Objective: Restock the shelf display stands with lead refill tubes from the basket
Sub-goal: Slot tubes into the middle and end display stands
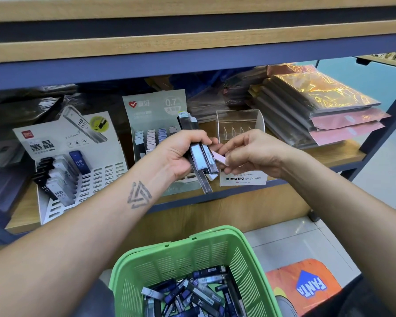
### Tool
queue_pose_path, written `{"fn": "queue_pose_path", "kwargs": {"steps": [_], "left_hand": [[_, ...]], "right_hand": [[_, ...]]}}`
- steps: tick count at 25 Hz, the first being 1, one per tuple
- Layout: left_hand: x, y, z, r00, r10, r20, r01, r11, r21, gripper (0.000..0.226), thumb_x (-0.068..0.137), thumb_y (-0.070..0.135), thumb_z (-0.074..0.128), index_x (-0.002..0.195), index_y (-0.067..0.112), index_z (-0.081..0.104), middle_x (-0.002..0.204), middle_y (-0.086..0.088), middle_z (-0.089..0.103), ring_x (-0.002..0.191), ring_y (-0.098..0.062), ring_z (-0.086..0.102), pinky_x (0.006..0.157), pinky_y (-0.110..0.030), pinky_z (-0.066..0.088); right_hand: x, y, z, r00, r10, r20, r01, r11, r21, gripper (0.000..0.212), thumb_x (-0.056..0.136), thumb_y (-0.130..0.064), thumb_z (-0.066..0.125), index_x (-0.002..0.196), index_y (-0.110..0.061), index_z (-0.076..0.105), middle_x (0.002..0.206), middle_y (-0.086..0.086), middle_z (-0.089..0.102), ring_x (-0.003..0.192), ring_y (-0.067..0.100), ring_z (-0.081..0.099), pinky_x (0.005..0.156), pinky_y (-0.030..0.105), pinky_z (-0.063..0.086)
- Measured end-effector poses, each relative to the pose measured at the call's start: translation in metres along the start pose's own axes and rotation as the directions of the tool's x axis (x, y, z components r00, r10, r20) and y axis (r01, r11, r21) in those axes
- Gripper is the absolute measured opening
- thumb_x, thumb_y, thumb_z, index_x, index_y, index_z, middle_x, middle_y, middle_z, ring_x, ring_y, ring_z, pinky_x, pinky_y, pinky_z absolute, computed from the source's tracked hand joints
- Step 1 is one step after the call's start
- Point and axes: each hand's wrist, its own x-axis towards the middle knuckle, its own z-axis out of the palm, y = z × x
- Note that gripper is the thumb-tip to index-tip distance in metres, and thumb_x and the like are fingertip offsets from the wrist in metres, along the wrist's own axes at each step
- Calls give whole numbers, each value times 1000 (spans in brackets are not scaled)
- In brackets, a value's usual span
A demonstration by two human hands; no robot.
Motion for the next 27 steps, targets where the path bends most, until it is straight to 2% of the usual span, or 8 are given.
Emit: {"fn": "queue_pose_path", "kwargs": {"steps": [4, 8, 10, 13, 15, 19, 24, 27], "left_hand": [[-1, -1, -1, 999, 11, -41, -9, 998, 56, 17, 87, -13, 50, 80, 1, 55, 78, -15, 69, 103, -37, 70, 94, -55, 54], [1, -4, 0, 998, -27, -48, 30, 998, 57, 19, 86, -15, 49, 78, 1, 56, 69, -16, 67, 92, -35, 72, 79, -37, 56], [1, -6, 1, 998, -36, -48, 41, 993, 112, 18, 85, -14, 51, 78, 1, 57, 67, -15, 67, 83, -29, 71, 77, -35, 56], [0, -8, 5, 999, -21, -46, 28, 990, 139, 18, 86, -14, 50, 78, 1, 57, 65, -14, 67, 75, -26, 71, 82, -36, 54], [-1, -9, 8, 999, -22, -37, 28, 988, 153, 20, 86, -14, 49, 76, 1, 57, 64, -14, 67, 77, -26, 70, 81, -36, 54], [-4, -11, 10, 999, -48, -26, 51, 982, 181, 20, 88, -13, 48, 75, 0, 56, 62, -16, 67, 87, -28, 64, 81, -36, 52], [-3, -11, 10, 998, -57, -16, 59, 981, 184, 20, 88, -13, 47, 76, 1, 56, 61, -16, 66, 86, -29, 63, 78, -35, 52], [-3, -12, 10, 998, -54, -13, 55, 981, 186, 20, 87, -14, 47, 77, 1, 56, 62, -16, 66, 81, -29, 65, 77, -35, 53]], "right_hand": [[-2, -4, -20, 992, -25, -127, 24, 1000, -6, 22, 89, 11, 56, 97, 1, 74, 80, 25, 71, 61, 20, 67, 59, 25, 59], [-1, -3, -32, 973, -53, -223, 72, 995, 76, 10, 87, 13, 65, 93, 9, 72, 92, 27, 71, 73, 24, 73, 71, 28, 63], [1, -1, -35, 957, -68, -283, 86, 995, 52, 10, 85, 13, 69, 92, 9, 73, 95, 25, 71, 78, 26, 75, 74, 30, 63], [5, 4, -39, 903, -175, -392, 85, 968, -236, 9, 80, 7, 71, 81, 0, 76, 82, 17, 74, 76, 26, 74, 74, 34, 63], [7, 7, -41, 868, -264, -421, 48, 888, -458, 10, 78, -1, 73, 73, -8, 76, 69, 6, 74, 70, 18, 74, 69, 32, 61], [8, 11, -38, 864, -358, -355, 38, 749, -662, 14, 83, -11, 78, 70, -14, 74, 60, -1, 71, 54, 4, 69, 60, 19, 54], [15, 26, -32, 875, -413, -253, 74, 630, -773, 13, 87, -19, 79, 78, -11, 76, 62, -2, 68, 58, 11, 67, 69, 31, 58], [18, 36, -23, 884, -422, -200, 82, 561, -824, 13, 88, -18, 76, 82, -11, 67, 68, -1, 68, 63, 13, 66, 63, 29, 53]]}}
